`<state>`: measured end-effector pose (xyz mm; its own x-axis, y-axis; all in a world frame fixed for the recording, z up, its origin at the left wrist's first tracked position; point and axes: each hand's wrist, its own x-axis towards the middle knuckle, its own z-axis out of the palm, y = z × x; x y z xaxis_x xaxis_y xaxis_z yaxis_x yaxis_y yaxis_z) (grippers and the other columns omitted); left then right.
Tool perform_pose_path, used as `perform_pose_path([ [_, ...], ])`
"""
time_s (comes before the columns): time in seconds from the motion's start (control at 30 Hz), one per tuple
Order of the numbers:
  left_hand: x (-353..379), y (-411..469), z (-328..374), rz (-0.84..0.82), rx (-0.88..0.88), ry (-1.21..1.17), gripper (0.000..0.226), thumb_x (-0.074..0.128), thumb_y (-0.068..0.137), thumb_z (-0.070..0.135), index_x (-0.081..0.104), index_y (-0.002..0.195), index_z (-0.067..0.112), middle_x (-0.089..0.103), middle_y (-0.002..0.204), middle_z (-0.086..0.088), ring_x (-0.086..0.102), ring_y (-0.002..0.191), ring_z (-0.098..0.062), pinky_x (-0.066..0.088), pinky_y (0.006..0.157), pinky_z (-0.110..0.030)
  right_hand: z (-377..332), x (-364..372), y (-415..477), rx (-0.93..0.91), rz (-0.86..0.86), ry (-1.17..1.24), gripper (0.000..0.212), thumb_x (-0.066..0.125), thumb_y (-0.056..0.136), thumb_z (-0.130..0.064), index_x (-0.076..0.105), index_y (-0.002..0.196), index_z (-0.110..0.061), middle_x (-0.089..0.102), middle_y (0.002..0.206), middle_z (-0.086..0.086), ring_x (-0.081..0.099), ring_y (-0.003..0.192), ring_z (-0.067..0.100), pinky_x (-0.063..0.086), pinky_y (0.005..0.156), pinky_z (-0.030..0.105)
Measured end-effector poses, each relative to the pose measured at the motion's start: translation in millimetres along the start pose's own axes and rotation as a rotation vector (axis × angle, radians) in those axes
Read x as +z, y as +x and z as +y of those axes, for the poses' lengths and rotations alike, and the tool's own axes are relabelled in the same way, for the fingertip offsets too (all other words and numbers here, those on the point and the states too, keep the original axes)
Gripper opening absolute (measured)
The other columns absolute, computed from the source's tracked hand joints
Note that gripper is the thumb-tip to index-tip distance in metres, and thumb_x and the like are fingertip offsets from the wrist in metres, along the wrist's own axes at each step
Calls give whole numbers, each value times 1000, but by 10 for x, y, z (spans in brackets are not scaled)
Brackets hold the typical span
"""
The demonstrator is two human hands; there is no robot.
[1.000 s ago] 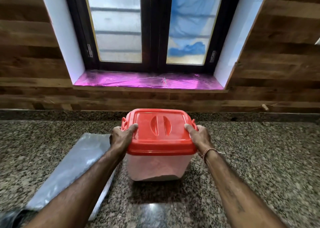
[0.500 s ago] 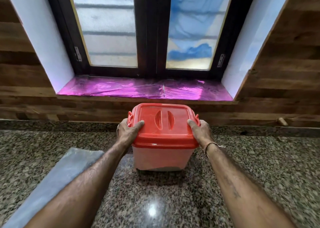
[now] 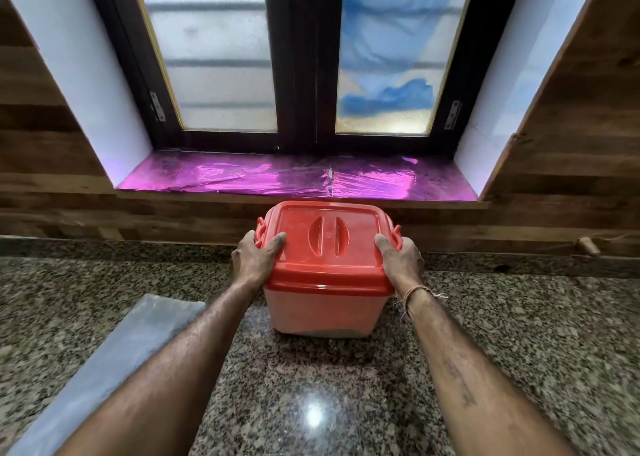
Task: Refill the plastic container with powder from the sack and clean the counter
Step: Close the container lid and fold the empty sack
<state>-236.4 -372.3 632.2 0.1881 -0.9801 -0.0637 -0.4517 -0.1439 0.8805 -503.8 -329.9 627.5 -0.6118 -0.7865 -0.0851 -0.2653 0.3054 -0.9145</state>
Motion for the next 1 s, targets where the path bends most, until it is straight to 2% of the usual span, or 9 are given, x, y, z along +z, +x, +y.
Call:
perform_pose_path([
  [0.13, -170, -345, -161, -92, 9, -35, 121, 33, 74, 96, 17, 164, 17, 41, 159, -18, 48, 140, -35, 43, 108, -50, 173, -21, -449, 80, 51, 361, 78, 39, 93, -74, 45, 143, -14, 60, 132, 2, 60, 116, 24, 51, 94, 39],
  [0.2, -308, -558, -380, -58, 11, -16, 131, 25, 64, 104, 16, 163, 18, 43, 157, -15, 50, 137, -33, 44, 103, -47, 378, 129, -873, 97, 157, 460, 69, 31, 99, -67, 48, 140, -13, 60, 134, 9, 59, 117, 26, 49, 94, 37],
  [0.27, -471, -724, -698, -31, -39, 47, 115, 31, 76, 95, 21, 162, 19, 42, 157, -14, 48, 138, -32, 42, 108, -48, 561, 388, -1367, 131, 189, 456, 60, 30, 106, -51, 47, 140, -5, 53, 140, 15, 53, 121, 25, 39, 94, 28],
  [0.4, -1016, -871, -1421, -19, -168, 284, 102, 43, 86, 84, 27, 160, 16, 38, 162, -13, 38, 148, -34, 35, 118, -51, 806, 1093, -2055, 218, -366, 208, 104, 31, 70, -96, 60, 113, -5, 58, 102, 6, 55, 92, 21, 42, 80, 35],
  [0.5, -1486, -867, -1840, 11, -236, 399, 98, 51, 86, 79, 33, 158, 15, 41, 158, -16, 41, 144, -37, 39, 114, -53, 781, 1538, -2240, 175, -730, -105, 80, 59, 82, -70, 53, 136, -11, 60, 130, 7, 59, 118, 24, 50, 100, 39],
  [0.67, -2155, -771, -2479, -3, -349, 474, 99, 57, 86, 76, 29, 160, 16, 35, 162, -17, 38, 145, -40, 38, 114, -56, 604, 2145, -2578, -6, -712, -456, 68, 66, 75, -66, 59, 119, -14, 67, 120, 8, 62, 112, 31, 48, 83, 33],
  [0.77, -2437, -637, -2780, -16, -363, 493, 97, 63, 83, 73, 34, 156, 16, 43, 155, -18, 41, 140, -42, 40, 110, -58, 608, 2392, -2788, 10, -727, -433, 45, 74, 72, -56, 67, 104, -26, 73, 113, 0, 68, 107, 23, 54, 87, 31],
  [0.87, -2645, -468, -3001, -50, -380, 488, 95, 67, 80, 71, 40, 151, 14, 53, 147, -16, 45, 136, -42, 42, 107, -55, 731, 2610, -2891, 107, -675, -376, 44, 79, 74, -44, 73, 111, -22, 75, 107, -2, 70, 99, 20, 55, 86, 28],
  [1.0, -2786, -255, -3131, -115, -374, 435, 78, 69, 90, 55, 45, 150, 11, 61, 140, -15, 61, 119, -34, 50, 91, -38, 885, 2833, -2858, 356, -558, -207, 61, 81, 66, -59, 72, 106, -14, 78, 99, -1, 74, 85, 19, 62, 83, 38],
])
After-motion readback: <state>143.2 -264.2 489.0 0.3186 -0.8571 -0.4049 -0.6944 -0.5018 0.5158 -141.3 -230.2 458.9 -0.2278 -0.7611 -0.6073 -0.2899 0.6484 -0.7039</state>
